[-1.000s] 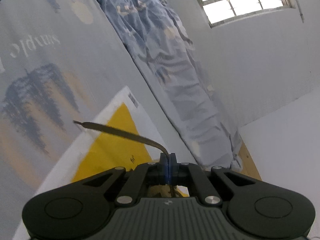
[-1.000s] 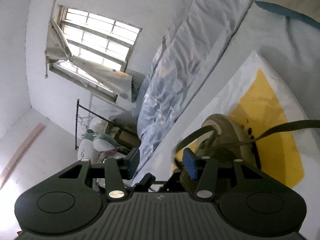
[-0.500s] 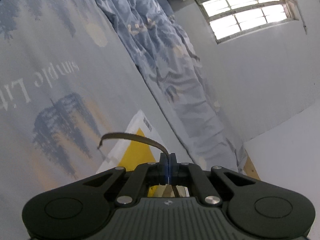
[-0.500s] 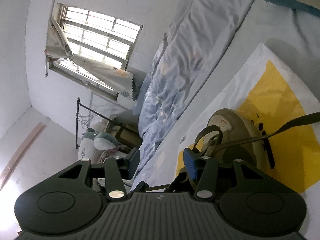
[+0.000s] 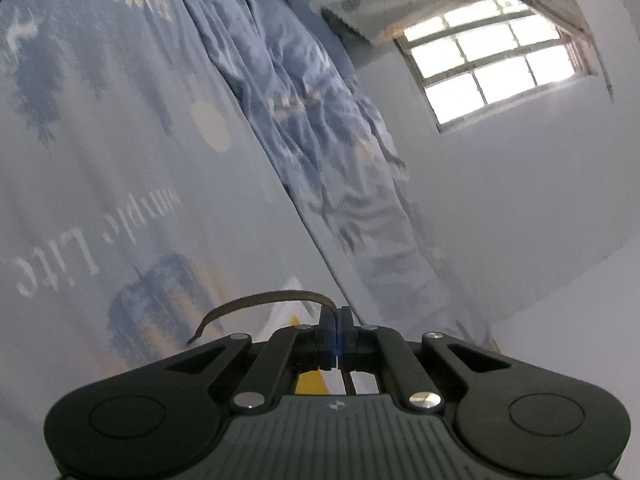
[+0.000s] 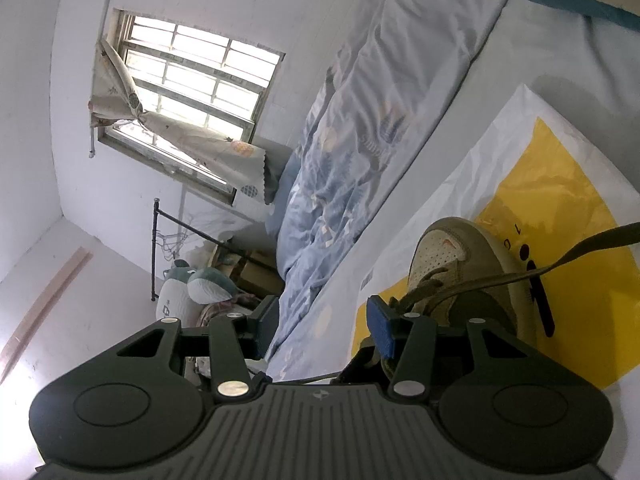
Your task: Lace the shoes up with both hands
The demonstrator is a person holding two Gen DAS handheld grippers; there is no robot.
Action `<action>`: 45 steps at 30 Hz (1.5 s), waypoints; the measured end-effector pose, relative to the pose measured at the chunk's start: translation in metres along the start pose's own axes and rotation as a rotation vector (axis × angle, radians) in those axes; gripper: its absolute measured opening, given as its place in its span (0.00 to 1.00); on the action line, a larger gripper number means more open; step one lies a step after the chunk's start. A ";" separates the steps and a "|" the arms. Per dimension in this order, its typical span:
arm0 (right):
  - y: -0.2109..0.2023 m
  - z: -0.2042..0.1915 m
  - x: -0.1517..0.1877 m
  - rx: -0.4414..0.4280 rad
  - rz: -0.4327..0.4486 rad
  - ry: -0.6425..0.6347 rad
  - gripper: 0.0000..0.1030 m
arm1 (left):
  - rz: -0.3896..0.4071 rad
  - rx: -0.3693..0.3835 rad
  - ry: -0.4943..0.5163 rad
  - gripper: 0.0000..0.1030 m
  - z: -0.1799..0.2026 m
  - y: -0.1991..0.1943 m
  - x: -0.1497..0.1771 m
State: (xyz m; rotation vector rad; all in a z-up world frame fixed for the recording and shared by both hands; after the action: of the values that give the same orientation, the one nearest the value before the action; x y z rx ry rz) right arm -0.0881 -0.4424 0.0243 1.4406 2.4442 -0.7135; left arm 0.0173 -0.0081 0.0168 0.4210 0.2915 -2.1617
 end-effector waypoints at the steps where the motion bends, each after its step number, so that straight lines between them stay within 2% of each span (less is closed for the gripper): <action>1: 0.000 0.000 0.000 -0.001 0.000 0.000 0.50 | 0.004 0.002 -0.004 0.00 0.000 -0.001 -0.002; 11: -0.001 -0.002 0.000 -0.008 -0.007 0.001 0.50 | 0.032 -0.036 -0.002 0.00 -0.002 -0.007 -0.009; 17: -0.001 -0.003 0.000 -0.012 -0.008 -0.001 0.52 | 0.021 -0.065 -0.043 0.00 -0.010 -0.008 -0.009; 24: -0.007 -0.006 0.001 -0.038 0.010 -0.007 0.52 | 0.047 -0.110 -0.067 0.00 -0.017 -0.015 -0.012; 27: -0.013 -0.007 -0.002 -0.040 0.042 -0.010 0.52 | 0.061 -0.112 -0.067 0.08 -0.016 -0.018 -0.013; 29: -0.018 -0.004 -0.005 -0.037 0.072 0.003 0.52 | 0.078 -0.122 -0.076 0.21 -0.016 -0.020 -0.013; 33: -0.030 0.002 -0.012 -0.032 0.130 0.043 0.52 | 0.103 -0.144 -0.077 0.27 -0.015 -0.025 -0.017; 35: -0.037 0.004 -0.016 -0.029 0.163 0.052 0.52 | 0.129 -0.164 -0.075 0.41 -0.015 -0.030 -0.020; 37: -0.045 0.006 -0.021 -0.025 0.197 0.056 0.52 | 0.160 -0.195 -0.075 0.49 -0.016 -0.034 -0.022; 45: -0.097 0.030 -0.044 0.075 0.352 0.103 0.52 | 0.270 -0.324 -0.071 0.52 -0.021 -0.054 -0.037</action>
State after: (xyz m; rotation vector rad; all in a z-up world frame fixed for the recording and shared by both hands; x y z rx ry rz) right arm -0.1518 -0.5304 0.0459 1.9144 2.1643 -0.6700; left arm -0.0026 0.0574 0.0151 0.1855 0.5059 -1.8211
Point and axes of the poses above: each gripper's, at about its wrist camera, not at the fingertips, and y roughly the way its jaws point, z to its right, x to its underside, the point moved 2 cm from there along y, roughly the way its jaws point, and after that the axes turned 11 degrees about x, right-handed, at the moved point
